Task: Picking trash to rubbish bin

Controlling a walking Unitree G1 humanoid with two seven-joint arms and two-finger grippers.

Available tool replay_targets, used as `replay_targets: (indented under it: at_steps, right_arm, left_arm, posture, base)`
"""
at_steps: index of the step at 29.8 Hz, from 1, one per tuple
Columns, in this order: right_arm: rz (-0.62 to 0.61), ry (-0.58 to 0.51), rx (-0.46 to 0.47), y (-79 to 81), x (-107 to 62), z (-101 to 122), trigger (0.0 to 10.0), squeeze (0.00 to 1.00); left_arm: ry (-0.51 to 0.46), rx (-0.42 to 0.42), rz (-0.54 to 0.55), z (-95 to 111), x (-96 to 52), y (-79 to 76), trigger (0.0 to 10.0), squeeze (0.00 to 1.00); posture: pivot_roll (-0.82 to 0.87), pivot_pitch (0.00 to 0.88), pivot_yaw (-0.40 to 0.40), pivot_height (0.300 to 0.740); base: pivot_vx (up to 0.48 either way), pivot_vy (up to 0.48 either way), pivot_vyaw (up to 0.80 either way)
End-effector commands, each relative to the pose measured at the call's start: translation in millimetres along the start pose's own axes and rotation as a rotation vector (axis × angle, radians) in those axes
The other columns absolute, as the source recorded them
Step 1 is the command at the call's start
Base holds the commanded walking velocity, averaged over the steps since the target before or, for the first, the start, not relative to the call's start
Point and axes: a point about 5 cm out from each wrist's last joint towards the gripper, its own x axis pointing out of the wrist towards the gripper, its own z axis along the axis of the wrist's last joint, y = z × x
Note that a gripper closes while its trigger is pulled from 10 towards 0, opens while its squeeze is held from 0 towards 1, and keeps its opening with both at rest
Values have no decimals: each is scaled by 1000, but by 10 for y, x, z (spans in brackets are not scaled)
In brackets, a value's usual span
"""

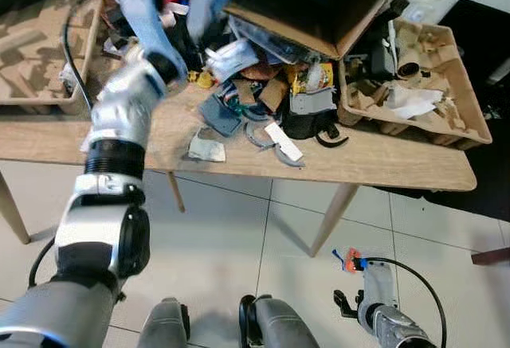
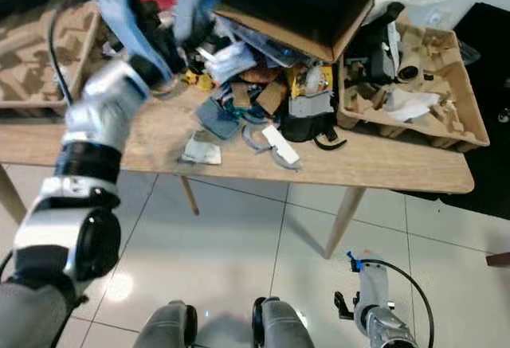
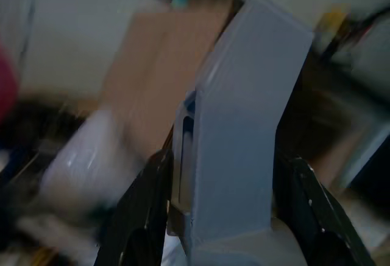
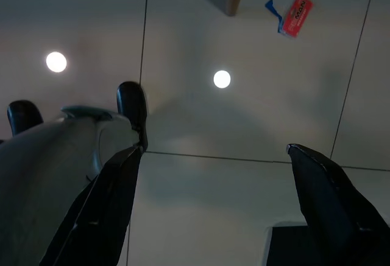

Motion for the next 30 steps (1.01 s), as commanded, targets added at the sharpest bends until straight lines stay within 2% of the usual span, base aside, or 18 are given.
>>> replay_targets:
  at_steps: [1,6,8,13,16,20,21,23,25,28,30]
  right_arm:
    - [-9,19,23,-6,-10,-65,10000,0]
    - [-12,16,31,6,-5,-57,10000,0]
    - [-12,0,48,33,10,-10,10000,0]
    - [-4,-9,51,68,18,3,10000,0]
    - [-18,-6,67,35,6,-27,10000,0]
    - [-25,-25,81,15,10,23,10000,0]
    - [-18,-34,83,21,11,33,10000,0]
    - [-17,-33,81,23,10,28,10000,0]
    - [-23,-24,86,22,7,4,10000,0]
    - [-28,-33,101,23,13,31,10000,0]
    - [-24,-55,107,36,26,101,10000,0]
  left_arm:
    - [-7,-105,-47,-80,-7,-48,10000,0]
    - [5,-128,-78,-136,-30,-68,10000,0]
    - [6,-152,-174,-163,-55,-156,10000,0]
    - [6,-183,-279,-191,-94,-282,10000,0]
    - [-20,-243,-405,-207,-185,-400,10000,0]
    - [-60,-288,-439,-146,-191,-411,10000,0]
    - [-87,-321,-448,-120,-197,-418,10000,0]
    - [-89,-328,-449,-125,-203,-422,10000,0]
    - [-63,-327,-486,-201,-256,-470,10000,0]
    - [-44,-333,-533,-234,-305,-507,10000,0]
    - [-11,-340,-610,-271,-381,-569,10000,0]
  posture:
    - [75,154,-100,740]
    - [85,139,-92,740]
    - [78,143,-83,740]
    - [81,151,-85,740]
    - [69,133,-82,740]
    - [67,139,-82,740]
    - [74,146,-86,740]
    - [74,146,-86,740]
    - [76,113,-80,740]
    - [79,109,-78,740]
    - [80,120,-79,740]
  base:
    - [0,0,0]
    - [0,0,0]
    - [0,0,0]
    - [0,0,0]
    - [0,0,0]
    - [0,0,0]
    - [0,0,0]
    - [0,0,0]
    - [0,0,0]
    - [0,0,0]
    - [0,0,0]
